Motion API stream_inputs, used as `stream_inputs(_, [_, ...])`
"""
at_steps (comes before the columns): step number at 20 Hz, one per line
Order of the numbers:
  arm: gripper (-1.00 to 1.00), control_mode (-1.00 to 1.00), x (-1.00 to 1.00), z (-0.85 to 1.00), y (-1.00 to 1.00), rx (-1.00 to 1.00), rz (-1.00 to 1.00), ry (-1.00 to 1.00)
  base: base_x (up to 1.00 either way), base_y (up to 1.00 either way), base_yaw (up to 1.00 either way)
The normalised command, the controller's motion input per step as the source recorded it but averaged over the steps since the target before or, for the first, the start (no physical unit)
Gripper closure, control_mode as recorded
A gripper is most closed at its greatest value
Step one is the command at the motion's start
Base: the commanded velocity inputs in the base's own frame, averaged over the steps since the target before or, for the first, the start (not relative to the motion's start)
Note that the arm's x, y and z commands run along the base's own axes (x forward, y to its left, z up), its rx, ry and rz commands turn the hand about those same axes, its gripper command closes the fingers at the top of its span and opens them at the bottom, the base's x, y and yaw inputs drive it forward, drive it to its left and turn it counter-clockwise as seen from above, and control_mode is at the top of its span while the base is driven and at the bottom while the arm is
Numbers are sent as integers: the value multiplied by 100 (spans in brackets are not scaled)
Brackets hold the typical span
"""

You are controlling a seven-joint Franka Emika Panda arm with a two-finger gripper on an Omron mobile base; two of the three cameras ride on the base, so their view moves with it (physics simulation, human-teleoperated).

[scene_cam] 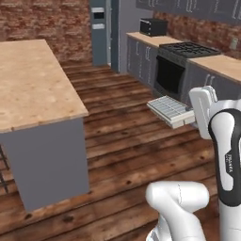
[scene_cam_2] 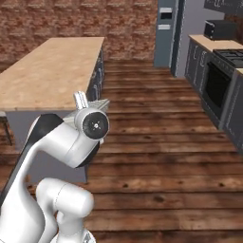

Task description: The ice cube tray has been filled with water. Take the tray and place it in the freezer to make ice. Close the freezer door after placing the tray.

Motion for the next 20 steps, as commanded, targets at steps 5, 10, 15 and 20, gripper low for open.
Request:
stream_inputs(5, [100,100,0,0,0,0,0,0,86,-38,-1])
stream_inputs(10, [100,100,0,0,0,0,0,0,100,-39,0])
stream_inputs(15, [100,100,0,0,0,0,0,0,100,-35,5])
stream_inputs(20, [100,100,0,0,0,0,0,0,100,-24,13])
